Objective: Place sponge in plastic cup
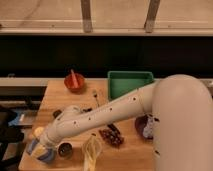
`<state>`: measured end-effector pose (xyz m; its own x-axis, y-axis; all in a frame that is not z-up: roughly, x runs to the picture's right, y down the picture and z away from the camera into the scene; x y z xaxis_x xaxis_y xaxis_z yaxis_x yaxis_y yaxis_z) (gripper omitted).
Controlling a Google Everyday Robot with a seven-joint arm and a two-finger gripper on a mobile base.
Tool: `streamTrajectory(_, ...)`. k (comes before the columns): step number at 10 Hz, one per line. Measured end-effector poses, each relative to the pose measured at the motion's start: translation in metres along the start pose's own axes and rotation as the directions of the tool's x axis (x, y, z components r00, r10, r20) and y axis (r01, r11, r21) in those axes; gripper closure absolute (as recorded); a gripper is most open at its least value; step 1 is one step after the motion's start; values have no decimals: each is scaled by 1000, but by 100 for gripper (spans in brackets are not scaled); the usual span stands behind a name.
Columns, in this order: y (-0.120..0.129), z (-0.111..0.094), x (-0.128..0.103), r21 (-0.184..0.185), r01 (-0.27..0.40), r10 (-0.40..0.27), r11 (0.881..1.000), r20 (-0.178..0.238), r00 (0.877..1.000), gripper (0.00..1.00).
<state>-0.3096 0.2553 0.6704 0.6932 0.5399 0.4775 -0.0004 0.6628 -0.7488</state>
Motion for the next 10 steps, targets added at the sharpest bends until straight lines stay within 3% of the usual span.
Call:
streamTrajectory(2,1,0,-1,-1,4,-4,1000,0,1000,20)
streamTrajectory(10,2,-1,-3,0,9,-9,1000,-4,1000,20)
